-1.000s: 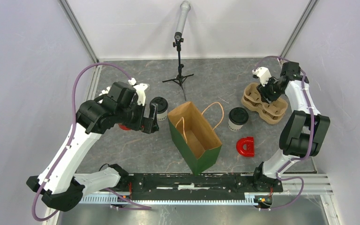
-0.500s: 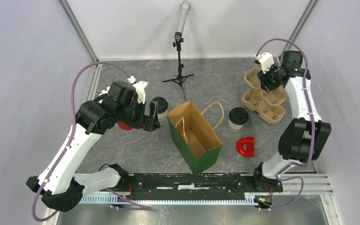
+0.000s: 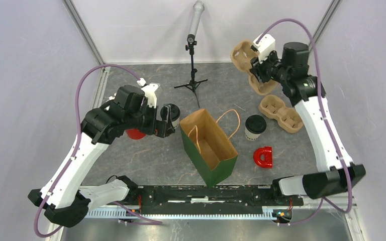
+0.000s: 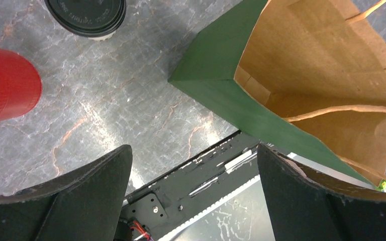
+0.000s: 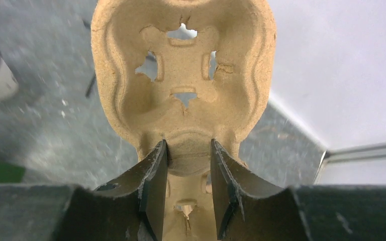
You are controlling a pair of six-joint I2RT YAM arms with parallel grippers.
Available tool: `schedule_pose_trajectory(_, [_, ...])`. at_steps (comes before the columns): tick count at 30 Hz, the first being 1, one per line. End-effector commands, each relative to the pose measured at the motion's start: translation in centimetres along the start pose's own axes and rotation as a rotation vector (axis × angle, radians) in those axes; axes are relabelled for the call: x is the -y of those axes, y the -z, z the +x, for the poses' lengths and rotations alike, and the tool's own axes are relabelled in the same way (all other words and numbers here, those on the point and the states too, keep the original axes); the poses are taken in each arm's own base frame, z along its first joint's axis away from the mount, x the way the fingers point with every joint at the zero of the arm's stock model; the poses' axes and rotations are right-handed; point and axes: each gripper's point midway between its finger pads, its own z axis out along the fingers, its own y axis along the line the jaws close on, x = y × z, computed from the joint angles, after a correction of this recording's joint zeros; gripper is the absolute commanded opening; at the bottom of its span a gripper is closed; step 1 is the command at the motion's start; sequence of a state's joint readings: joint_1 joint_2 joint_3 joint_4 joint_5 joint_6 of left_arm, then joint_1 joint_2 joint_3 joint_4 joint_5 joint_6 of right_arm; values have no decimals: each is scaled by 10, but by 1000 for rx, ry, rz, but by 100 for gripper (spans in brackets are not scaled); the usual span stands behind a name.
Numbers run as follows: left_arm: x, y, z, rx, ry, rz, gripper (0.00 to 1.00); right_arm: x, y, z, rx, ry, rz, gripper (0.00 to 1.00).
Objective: Pack the takeout coffee
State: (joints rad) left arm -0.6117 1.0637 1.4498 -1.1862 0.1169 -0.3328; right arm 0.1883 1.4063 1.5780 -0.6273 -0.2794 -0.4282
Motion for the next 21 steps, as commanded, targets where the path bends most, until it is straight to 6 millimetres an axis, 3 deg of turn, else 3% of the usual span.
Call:
schedule_pose_trajectory(1, [19,7,-26,111,33,83,100,-10,61,-102,348,-28,11,38])
schedule_pose_trajectory(6, [24,6,-35,148,66,104,100,-57,105,-130,476,-70,-124,38])
schedule_pose_trajectory(12, [24,2,-41,170,98,100,100,-102,150,-144,670,-281,-308,38])
schedule_pose_trajectory(17, [24,-3,-46,181,102,95,100,-120,161,-147,670,-329,-381,38])
schedule_pose_trajectory(21, [24,-7,-50,189,108,98,100,-125,172,-165,691,-356,-418,37])
